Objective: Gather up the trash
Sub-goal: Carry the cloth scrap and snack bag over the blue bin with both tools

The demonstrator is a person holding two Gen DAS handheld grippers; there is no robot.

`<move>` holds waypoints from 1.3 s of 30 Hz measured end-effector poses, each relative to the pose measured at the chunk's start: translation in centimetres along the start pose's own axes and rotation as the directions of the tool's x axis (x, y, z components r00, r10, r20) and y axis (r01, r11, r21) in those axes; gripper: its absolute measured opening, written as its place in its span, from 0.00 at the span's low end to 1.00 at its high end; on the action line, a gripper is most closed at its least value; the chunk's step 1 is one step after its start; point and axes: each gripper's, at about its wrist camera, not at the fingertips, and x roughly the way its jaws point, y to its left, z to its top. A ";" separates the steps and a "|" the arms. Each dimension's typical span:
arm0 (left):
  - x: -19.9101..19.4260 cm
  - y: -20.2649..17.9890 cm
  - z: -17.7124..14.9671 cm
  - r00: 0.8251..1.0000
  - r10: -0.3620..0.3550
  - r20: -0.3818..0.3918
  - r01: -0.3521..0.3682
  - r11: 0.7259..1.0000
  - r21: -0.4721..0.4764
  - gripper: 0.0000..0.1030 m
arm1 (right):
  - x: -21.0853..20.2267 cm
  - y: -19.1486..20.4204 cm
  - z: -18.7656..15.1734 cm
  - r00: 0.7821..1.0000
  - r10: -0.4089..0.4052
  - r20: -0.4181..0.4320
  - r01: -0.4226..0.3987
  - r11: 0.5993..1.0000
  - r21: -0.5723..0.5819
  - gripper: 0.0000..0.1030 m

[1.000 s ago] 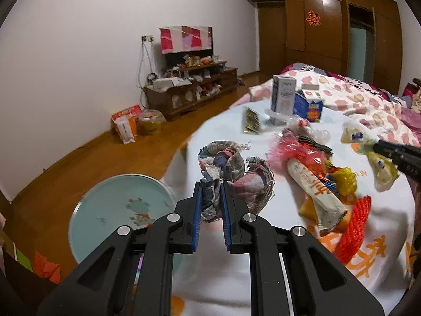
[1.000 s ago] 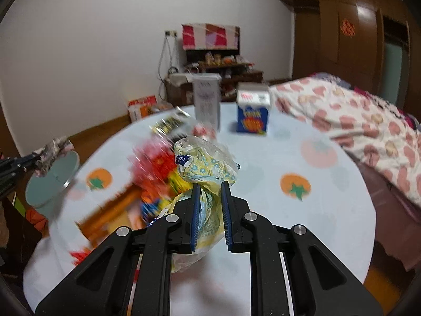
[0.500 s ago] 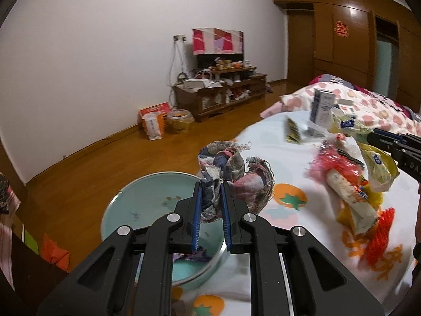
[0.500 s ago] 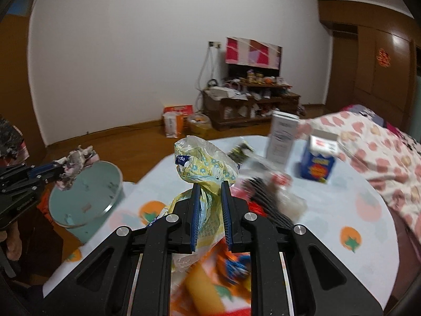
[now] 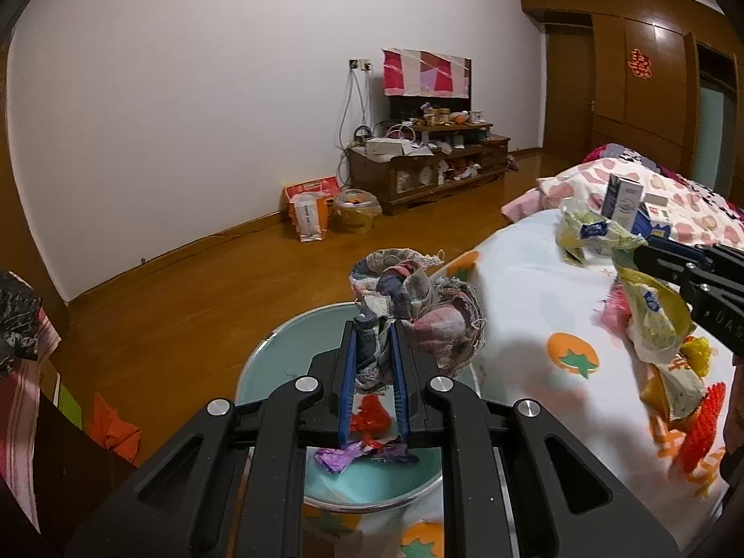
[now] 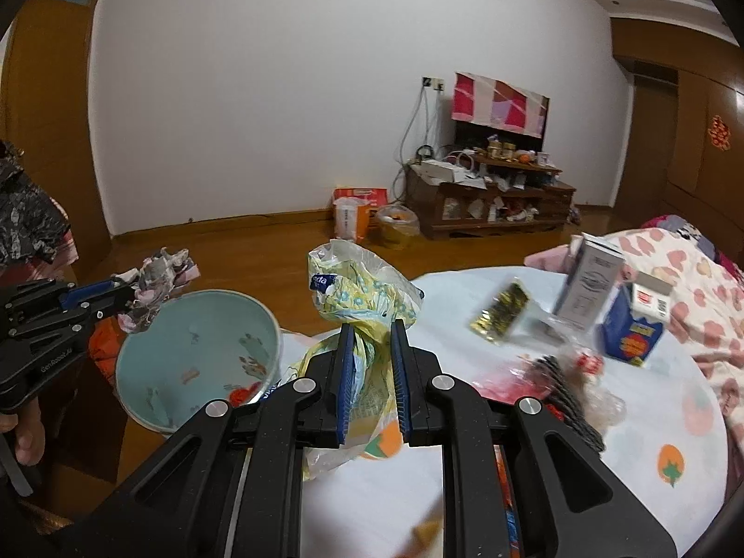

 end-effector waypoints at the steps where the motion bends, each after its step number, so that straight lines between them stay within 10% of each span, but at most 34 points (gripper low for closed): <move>1: 0.0 0.3 0.0 1.000 0.004 0.002 -0.004 1.000 -0.003 0.14 | 0.3 0.4 0.1 1.000 0.006 -0.001 -0.006 1.000 -0.005 0.16; 39: 1.1 4.3 -0.3 0.991 0.128 -0.033 -0.130 0.990 -0.061 0.14 | 6.8 8.4 0.9 0.988 0.144 -0.056 -0.149 0.983 -0.110 0.16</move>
